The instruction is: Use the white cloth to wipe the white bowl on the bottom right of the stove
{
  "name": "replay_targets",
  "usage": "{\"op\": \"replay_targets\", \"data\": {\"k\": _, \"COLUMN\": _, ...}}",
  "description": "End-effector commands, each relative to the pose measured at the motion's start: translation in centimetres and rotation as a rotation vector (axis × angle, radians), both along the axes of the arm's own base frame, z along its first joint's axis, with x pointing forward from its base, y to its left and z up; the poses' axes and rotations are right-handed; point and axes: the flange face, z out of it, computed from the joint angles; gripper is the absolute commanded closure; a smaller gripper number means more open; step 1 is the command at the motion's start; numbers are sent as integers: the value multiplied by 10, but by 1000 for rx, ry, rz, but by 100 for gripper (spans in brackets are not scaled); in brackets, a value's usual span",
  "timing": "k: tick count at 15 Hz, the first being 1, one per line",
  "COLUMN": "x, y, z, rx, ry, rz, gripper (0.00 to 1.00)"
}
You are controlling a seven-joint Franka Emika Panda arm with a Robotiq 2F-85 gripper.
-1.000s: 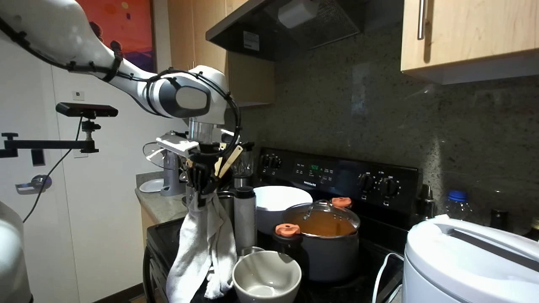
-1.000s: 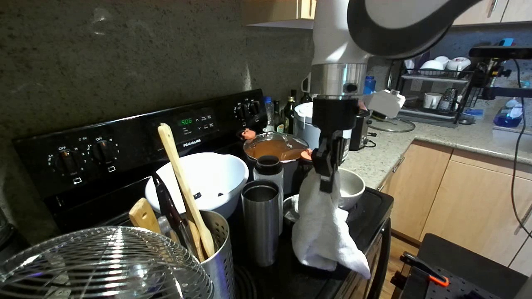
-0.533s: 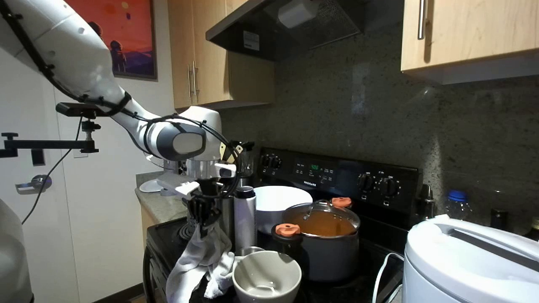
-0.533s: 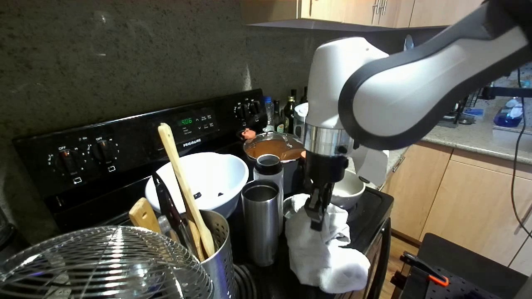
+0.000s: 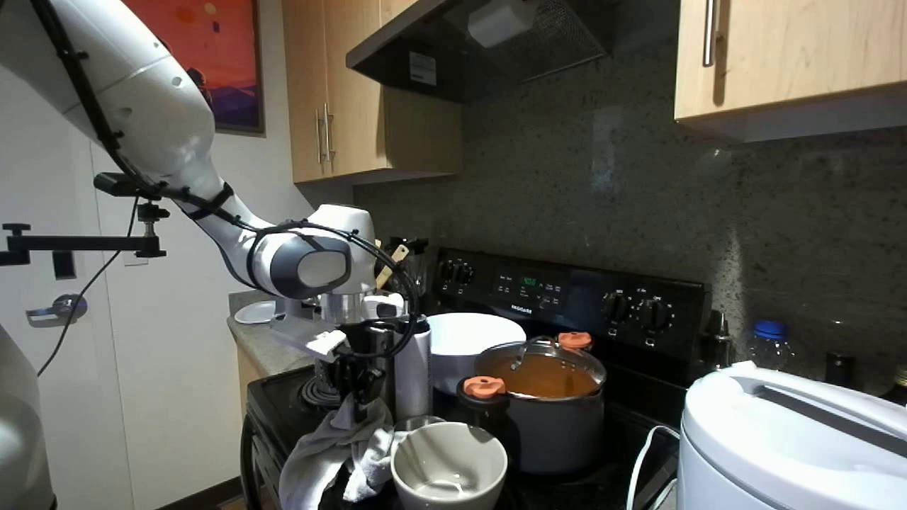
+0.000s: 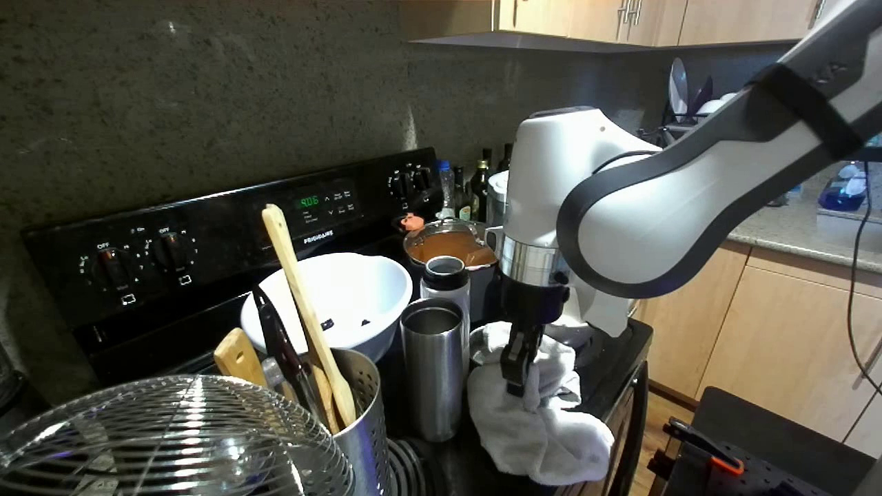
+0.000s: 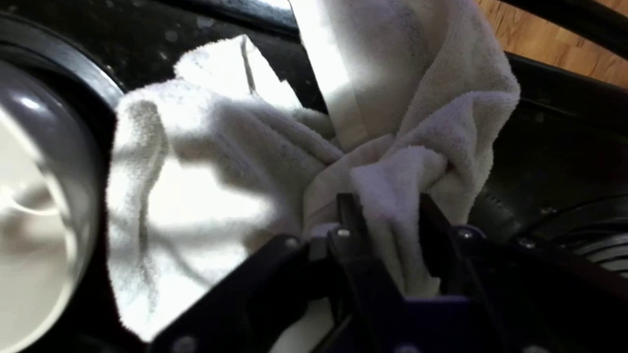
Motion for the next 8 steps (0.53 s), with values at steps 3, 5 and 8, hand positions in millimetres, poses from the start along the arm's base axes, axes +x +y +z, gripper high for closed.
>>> {"op": "replay_targets", "data": {"k": 3, "x": 6, "y": -1, "z": 32, "rx": -35, "ry": -22, "rz": -15, "gripper": 18}}
{"op": "replay_targets", "data": {"k": 5, "x": 6, "y": -1, "z": 46, "rx": -42, "ry": -9, "rz": -26, "gripper": 3}}
{"op": "replay_targets", "data": {"k": 8, "x": 5, "y": -5, "z": 75, "rx": -49, "ry": 47, "rz": -39, "gripper": 0}}
